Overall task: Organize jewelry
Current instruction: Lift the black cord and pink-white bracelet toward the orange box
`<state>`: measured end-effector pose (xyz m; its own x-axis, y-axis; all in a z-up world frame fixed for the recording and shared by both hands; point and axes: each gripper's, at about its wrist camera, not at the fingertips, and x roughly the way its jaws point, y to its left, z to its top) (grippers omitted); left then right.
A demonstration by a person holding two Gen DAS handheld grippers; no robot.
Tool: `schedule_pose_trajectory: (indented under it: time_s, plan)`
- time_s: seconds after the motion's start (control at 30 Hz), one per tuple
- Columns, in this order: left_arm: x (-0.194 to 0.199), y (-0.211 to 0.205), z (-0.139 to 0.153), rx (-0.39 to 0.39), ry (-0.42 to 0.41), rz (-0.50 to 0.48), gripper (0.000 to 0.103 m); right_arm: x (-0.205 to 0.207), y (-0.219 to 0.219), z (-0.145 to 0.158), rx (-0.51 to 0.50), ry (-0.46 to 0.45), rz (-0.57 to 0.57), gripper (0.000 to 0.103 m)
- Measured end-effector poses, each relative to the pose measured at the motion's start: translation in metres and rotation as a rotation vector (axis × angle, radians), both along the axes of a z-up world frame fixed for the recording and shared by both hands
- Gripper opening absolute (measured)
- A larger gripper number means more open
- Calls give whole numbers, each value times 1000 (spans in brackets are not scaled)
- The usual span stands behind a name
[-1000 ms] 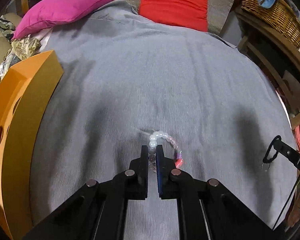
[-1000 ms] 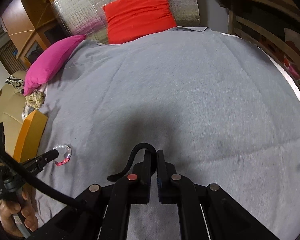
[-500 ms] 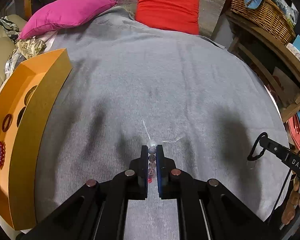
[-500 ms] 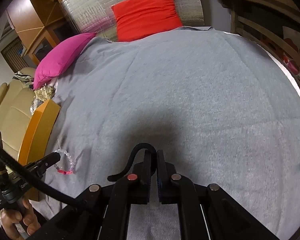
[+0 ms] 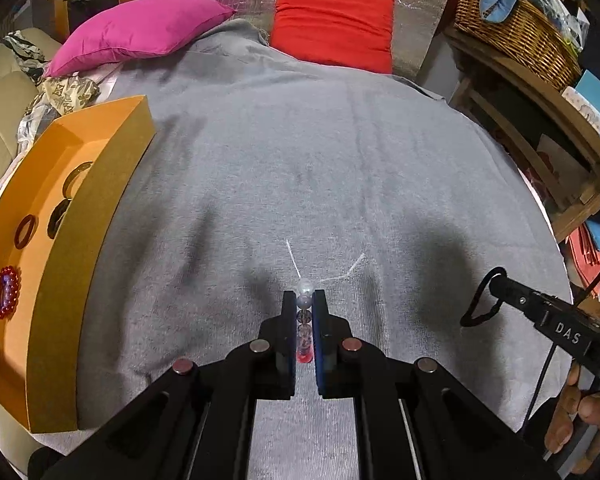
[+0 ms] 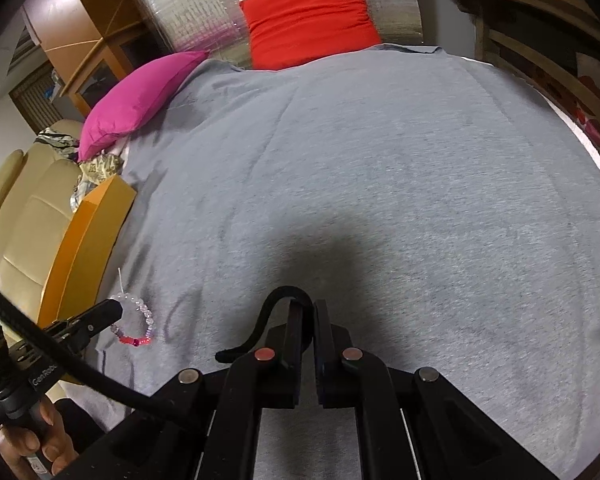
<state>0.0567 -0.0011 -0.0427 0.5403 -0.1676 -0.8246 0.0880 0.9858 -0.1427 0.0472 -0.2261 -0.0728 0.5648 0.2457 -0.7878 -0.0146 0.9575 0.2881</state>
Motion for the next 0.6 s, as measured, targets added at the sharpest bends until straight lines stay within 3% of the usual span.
schedule_pose_trajectory:
  time_s: [0.33,0.6]
  plan:
    - [-10,24,8,-133,12,-22,7,-9,8,4,9,-7,12,5]
    - [-17,35,7,-128,10,-19,7,-12,12,5,33,-17,21,5]
